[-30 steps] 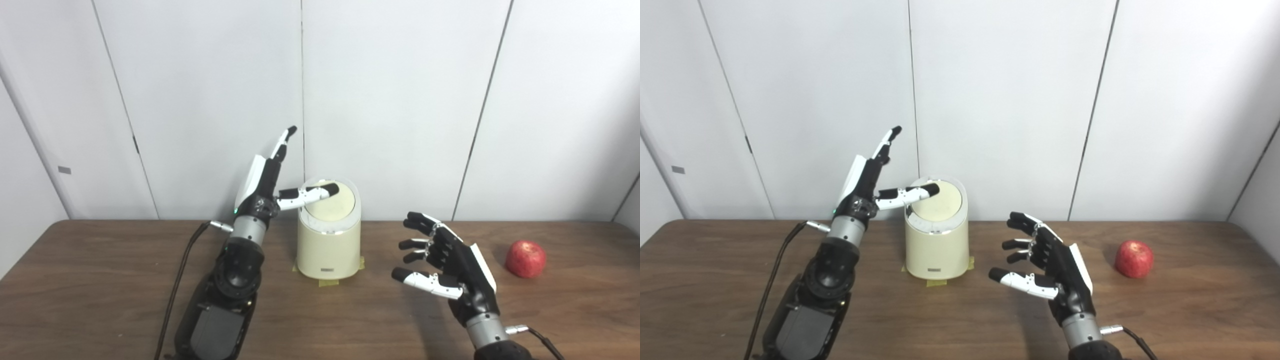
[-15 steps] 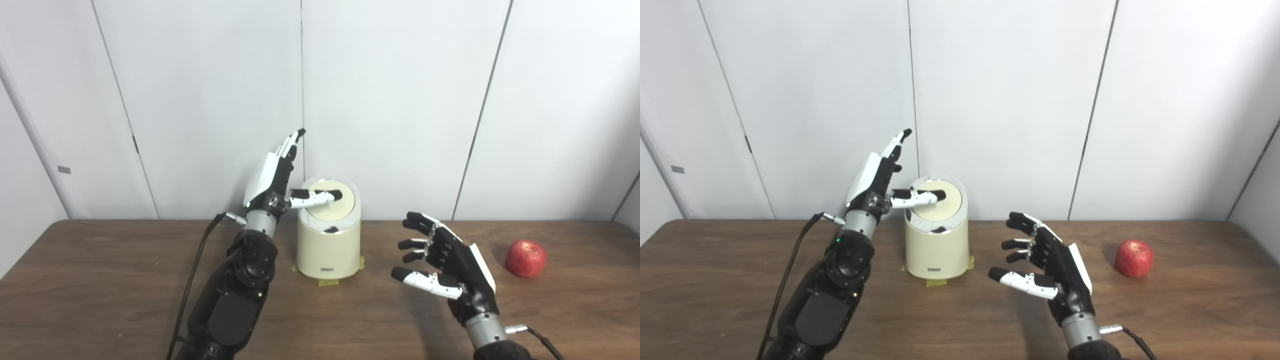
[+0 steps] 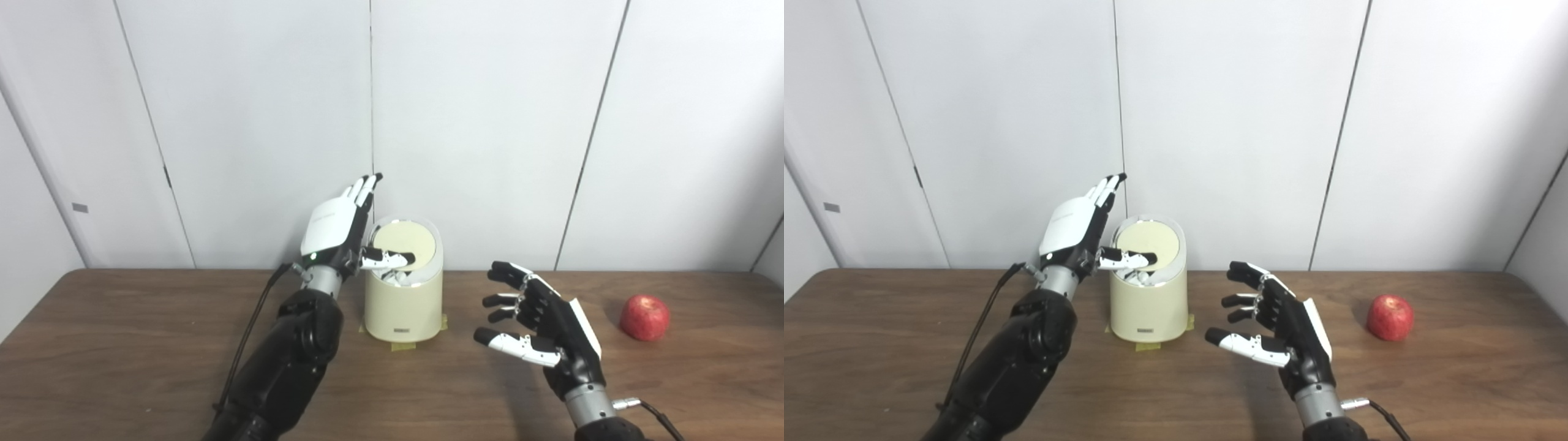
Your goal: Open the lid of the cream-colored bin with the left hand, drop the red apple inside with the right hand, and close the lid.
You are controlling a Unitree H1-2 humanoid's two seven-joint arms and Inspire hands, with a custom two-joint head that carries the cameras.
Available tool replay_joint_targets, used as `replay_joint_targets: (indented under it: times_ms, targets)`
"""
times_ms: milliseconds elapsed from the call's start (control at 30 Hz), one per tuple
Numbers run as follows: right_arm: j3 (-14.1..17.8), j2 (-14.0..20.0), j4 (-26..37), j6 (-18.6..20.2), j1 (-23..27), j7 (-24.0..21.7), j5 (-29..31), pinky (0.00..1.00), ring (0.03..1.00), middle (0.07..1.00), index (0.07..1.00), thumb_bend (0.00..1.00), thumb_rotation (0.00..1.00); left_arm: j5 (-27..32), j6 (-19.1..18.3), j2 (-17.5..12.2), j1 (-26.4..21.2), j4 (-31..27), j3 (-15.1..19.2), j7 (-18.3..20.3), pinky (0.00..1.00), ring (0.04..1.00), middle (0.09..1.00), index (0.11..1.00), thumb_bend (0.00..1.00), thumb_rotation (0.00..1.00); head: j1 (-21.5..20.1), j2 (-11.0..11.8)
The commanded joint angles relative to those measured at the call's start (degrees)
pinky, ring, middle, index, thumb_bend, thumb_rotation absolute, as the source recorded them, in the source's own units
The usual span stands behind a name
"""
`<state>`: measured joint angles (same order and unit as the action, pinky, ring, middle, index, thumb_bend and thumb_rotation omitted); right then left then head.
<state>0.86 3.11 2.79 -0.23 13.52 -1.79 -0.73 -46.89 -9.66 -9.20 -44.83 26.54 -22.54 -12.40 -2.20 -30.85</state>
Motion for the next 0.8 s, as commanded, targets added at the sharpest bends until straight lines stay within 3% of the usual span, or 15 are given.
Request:
replay_joint_targets:
  times_ms: [0, 333, 467, 567, 700, 767]
  targets:
    - [0.0, -0.1, 2.6, -1.2, 2.3, 0.5, -0.2, 0.5, 0.607, 0.77, 0.744, 0.82, 0.18, -4.9, -1.8, -1.2, -2.9, -0.3, -2.1, 0.2, 0.82, 0.969, 1.0, 1.0, 0.89, 0.01, -0.1, 0.0]
    - [0.0, -0.2, 2.0, -1.9, 2.4, 0.3, -0.1, 0.5, 0.61, 0.77, 0.745, 0.82, 0.19, -17.1, -6.0, -5.3, -3.5, -2.1, -11.1, 7.4, 0.79, 0.963, 0.993, 1.0, 0.91, 0.0, 0.2, -0.1]
    - [0.0, -0.4, 2.0, -2.0, 2.3, 0.3, 0.0, 0.5, 0.614, 0.768, 0.745, 0.82, 0.18, -18.8, -6.3, -6.0, -2.9, -3.7, -11.6, 8.7, 0.78, 0.939, 0.97, 0.999, 0.89, 0.0, 0.4, -0.2]
    - [0.1, -0.4, 2.1, -2.0, 2.2, 0.3, 0.0, 0.51, 0.614, 0.767, 0.745, 0.83, 0.19, -14.2, -4.9, -4.9, -1.5, -6.1, -7.5, 5.9, 0.75, 0.921, 0.942, 1.0, 0.88, 0.03, 0.5, -0.2]
    - [0.0, -0.3, 2.2, -1.8, 2.2, 0.2, -0.2, 0.49, 0.611, 0.769, 0.746, 0.82, 0.19, 2.8, 4.0, -1.0, 1.3, -11.1, 3.9, 2.0, 0.68, 0.89, 0.93, 0.959, 0.75, 0.12, 0.7, -0.1]
    - [0.1, -0.2, 1.9, -2.2, 2.2, 0.2, -0.3, 0.49, 0.609, 0.768, 0.746, 0.82, 0.19, 11.5, 8.2, 0.7, 2.3, -12.7, 8.6, 3.2, 0.72, 0.906, 0.936, 0.94, 0.72, 0.13, 0.8, 0.0]
